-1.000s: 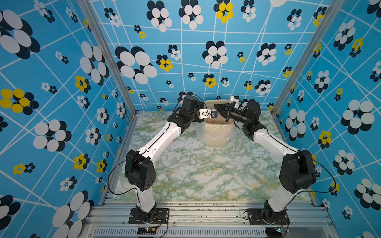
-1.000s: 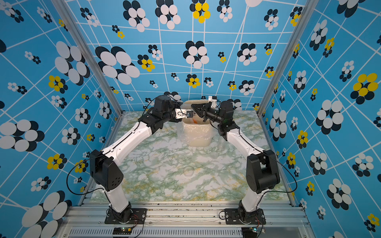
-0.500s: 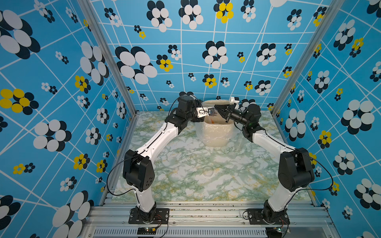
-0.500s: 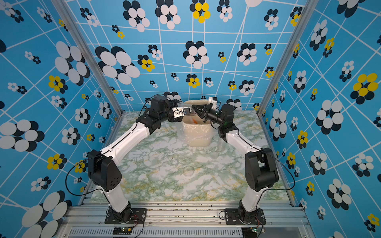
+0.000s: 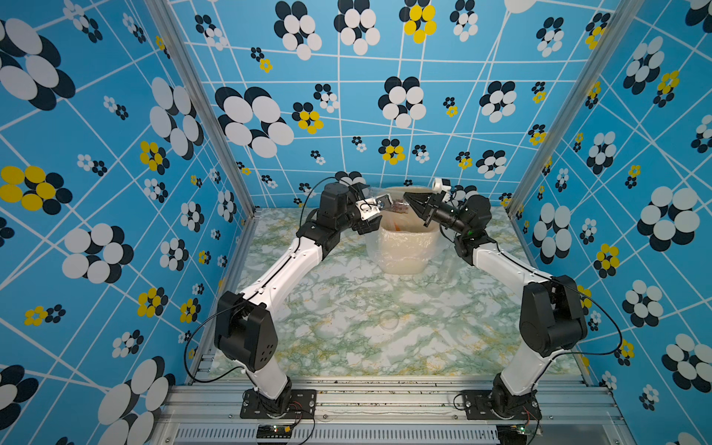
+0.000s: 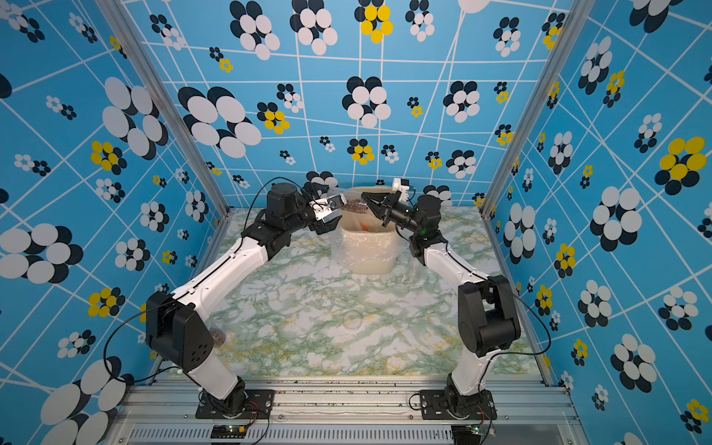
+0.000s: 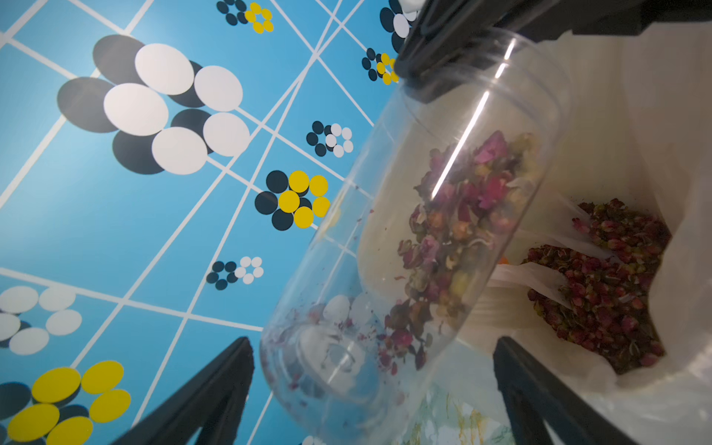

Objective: Empty the moldy dried flower tea in the jars
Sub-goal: Pour the moldy dried flower tea into the trash bin.

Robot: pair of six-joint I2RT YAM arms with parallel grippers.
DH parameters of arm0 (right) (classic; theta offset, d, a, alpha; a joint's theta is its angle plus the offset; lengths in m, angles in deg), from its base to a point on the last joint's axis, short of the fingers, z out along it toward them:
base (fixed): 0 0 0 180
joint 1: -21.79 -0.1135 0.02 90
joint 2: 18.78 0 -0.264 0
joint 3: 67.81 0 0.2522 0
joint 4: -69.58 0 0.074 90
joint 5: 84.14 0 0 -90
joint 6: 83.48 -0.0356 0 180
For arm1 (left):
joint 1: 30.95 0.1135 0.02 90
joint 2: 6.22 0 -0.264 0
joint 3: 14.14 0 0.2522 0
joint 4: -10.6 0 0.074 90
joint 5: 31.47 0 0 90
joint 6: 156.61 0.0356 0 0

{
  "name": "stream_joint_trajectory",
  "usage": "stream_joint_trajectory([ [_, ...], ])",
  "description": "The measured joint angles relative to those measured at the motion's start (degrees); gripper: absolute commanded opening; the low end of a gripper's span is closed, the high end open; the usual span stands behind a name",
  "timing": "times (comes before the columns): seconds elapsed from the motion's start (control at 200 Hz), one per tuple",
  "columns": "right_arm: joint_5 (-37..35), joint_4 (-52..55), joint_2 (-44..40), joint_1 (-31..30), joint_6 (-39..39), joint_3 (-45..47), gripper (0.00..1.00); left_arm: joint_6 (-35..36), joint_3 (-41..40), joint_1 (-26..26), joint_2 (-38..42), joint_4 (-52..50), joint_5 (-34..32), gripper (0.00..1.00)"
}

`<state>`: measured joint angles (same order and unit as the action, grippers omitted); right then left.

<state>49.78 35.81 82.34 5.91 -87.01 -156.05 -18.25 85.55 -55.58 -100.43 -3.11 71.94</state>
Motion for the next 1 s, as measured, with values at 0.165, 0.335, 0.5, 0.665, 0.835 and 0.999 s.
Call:
stream_joint_trajectory([
  [0.165,0.0,-1.0,0.4,0.0,-0.2,0.0,0.00,-17.8,-5.4,3.3,6.8,6.5,2.9,0.99],
  [0.335,0.2,-1.2,1.3,0.0,-0.2,0.0,0.00,-44.7,-10.6,5.9,14.1,15.2,3.2,0.99],
  [0.5,0.4,-1.6,1.8,0.0,-0.2,0.0,0.00,-72.9,-11.3,8.8,15.5,17.4,3.1,1.00],
  [0.665,0.8,-2.1,1.8,0.0,-0.3,-0.1,0.00,-91.9,-11.7,10.0,14.3,16.1,5.2,0.99],
  [0.835,1.5,-2.5,1.8,0.0,-0.4,-0.3,0.00,-102.6,-7.1,10.0,10.0,9.5,9.4,0.99],
  [0.999,1.9,-2.8,1.8,0.0,-0.6,-0.7,0.00,-109.9,-4.9,10.0,6.3,6.6,13.2,0.99],
])
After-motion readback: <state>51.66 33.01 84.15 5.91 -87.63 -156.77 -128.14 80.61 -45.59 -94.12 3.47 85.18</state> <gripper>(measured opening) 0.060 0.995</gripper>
